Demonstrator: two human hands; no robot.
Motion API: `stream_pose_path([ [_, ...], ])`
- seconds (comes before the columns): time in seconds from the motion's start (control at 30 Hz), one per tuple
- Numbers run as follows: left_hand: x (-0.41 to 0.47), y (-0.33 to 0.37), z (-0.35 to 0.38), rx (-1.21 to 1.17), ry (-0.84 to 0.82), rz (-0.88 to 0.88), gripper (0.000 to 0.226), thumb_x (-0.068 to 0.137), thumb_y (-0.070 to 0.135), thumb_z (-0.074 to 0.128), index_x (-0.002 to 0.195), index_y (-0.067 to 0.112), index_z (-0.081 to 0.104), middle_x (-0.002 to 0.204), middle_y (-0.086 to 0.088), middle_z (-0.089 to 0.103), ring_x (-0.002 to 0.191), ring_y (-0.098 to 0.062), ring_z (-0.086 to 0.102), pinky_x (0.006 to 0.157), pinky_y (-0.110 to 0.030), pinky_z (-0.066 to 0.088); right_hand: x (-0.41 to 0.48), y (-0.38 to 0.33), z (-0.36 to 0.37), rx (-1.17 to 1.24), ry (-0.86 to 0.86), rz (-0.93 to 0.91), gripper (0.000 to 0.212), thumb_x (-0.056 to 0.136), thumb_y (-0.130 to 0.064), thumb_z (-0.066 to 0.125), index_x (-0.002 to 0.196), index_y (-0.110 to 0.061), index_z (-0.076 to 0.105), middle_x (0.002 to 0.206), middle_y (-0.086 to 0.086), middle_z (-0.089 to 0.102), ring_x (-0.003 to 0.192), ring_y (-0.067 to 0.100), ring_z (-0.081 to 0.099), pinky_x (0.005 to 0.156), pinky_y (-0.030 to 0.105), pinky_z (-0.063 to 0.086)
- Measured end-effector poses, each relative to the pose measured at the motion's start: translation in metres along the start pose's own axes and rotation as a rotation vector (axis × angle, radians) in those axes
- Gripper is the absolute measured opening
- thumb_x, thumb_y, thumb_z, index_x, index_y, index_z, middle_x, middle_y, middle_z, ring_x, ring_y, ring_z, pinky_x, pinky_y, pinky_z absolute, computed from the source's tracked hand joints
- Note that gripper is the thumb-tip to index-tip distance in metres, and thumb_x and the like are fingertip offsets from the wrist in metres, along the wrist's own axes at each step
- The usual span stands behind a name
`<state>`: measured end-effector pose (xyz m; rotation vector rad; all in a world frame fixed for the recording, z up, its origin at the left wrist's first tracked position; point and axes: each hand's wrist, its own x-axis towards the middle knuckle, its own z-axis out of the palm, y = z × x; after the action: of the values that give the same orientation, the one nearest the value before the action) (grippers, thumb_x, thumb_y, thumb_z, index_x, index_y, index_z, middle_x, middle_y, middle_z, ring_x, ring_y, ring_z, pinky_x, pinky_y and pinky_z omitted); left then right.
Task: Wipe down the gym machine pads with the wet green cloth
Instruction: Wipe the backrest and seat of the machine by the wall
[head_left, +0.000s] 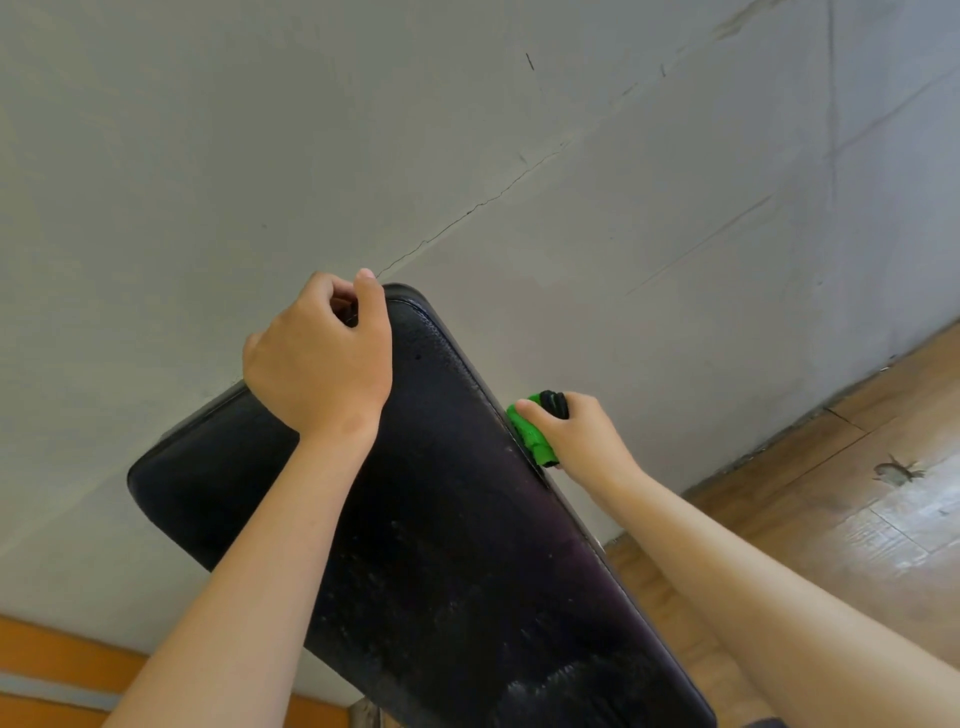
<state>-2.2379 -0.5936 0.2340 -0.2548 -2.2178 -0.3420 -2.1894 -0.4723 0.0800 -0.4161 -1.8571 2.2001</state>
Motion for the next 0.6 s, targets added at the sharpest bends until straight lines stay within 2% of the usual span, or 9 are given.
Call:
stream_pose_path([
  [0.07,0.0,0.0,0.0,0.011,0.003,0.006,0.035,0.097,0.051,0.034,0.077,0.027,0.051,0.067,0.009,0.05,0.051,-0.004,0.031,0.07,-0.029,0.028,-0.005,0.019,-0.003,-0.039,0.016,0.034,0.031,0.096,-0.028,0.06,0.069,-0.015,0.053,0.053,-0.008,0.054,0.038,-0.004,0.05,0.041,0.008,0.036],
  [0.17,0.001,0.002,-0.001,0.018,-0.007,0.014,0.037,0.097,0.053,0.034,0.077,0.026,0.051,0.067,0.009,0.05,0.051,-0.004,0.032,0.07,-0.029,0.029,-0.011,0.04,-0.008,-0.119,0.023,0.071,0.027,0.095,-0.034,0.06,0.078,-0.014,0.054,0.065,-0.003,0.057,0.052,0.003,0.055,0.043,0.009,0.038],
  [0.33,-0.001,0.002,-0.002,0.021,0.001,0.056,0.042,0.096,0.057,0.03,0.077,0.026,0.051,0.066,0.008,0.051,0.05,-0.002,0.032,0.066,-0.029,0.032,-0.026,0.082,-0.019,-0.284,0.028,0.157,0.026,0.094,-0.038,0.06,0.09,-0.012,0.058,0.08,0.002,0.064,0.069,0.013,0.06,0.057,0.022,0.045],
  [0.4,-0.001,0.001,-0.003,0.038,-0.015,0.083,0.045,0.096,0.059,0.027,0.077,0.026,0.05,0.065,0.008,0.051,0.051,-0.007,0.035,0.064,-0.029,0.033,-0.039,0.101,-0.026,-0.342,0.034,0.224,0.028,0.095,-0.037,0.058,0.083,-0.012,0.057,0.075,0.002,0.063,0.065,0.014,0.059,0.057,0.024,0.043],
  [0.47,0.002,-0.003,-0.005,0.057,-0.038,0.136,0.049,0.095,0.06,0.026,0.079,0.024,0.053,0.066,0.008,0.053,0.053,-0.011,0.042,0.062,-0.029,0.032,-0.048,0.115,-0.031,-0.377,0.024,0.291,0.034,0.098,-0.036,0.054,0.073,-0.013,0.053,0.065,0.0,0.059,0.057,0.011,0.054,0.053,0.021,0.04],
  [0.53,0.005,-0.005,-0.007,0.07,-0.094,0.261,0.049,0.097,0.056,0.027,0.09,0.02,0.06,0.076,0.004,0.06,0.062,-0.016,0.05,0.059,-0.027,0.031,-0.049,0.116,-0.033,-0.347,0.011,0.312,0.034,0.1,-0.03,0.051,0.071,-0.013,0.052,0.061,-0.001,0.059,0.055,0.011,0.056,0.054,0.023,0.046],
  [0.6,0.005,-0.007,-0.009,0.114,-0.181,0.446,0.048,0.099,0.051,0.029,0.113,0.015,0.059,0.101,-0.004,0.065,0.083,-0.023,0.059,0.064,-0.029,0.038,-0.046,0.107,-0.031,-0.32,-0.012,0.306,0.027,0.1,-0.025,0.05,0.076,-0.012,0.053,0.065,0.0,0.06,0.057,0.011,0.057,0.056,0.021,0.048],
])
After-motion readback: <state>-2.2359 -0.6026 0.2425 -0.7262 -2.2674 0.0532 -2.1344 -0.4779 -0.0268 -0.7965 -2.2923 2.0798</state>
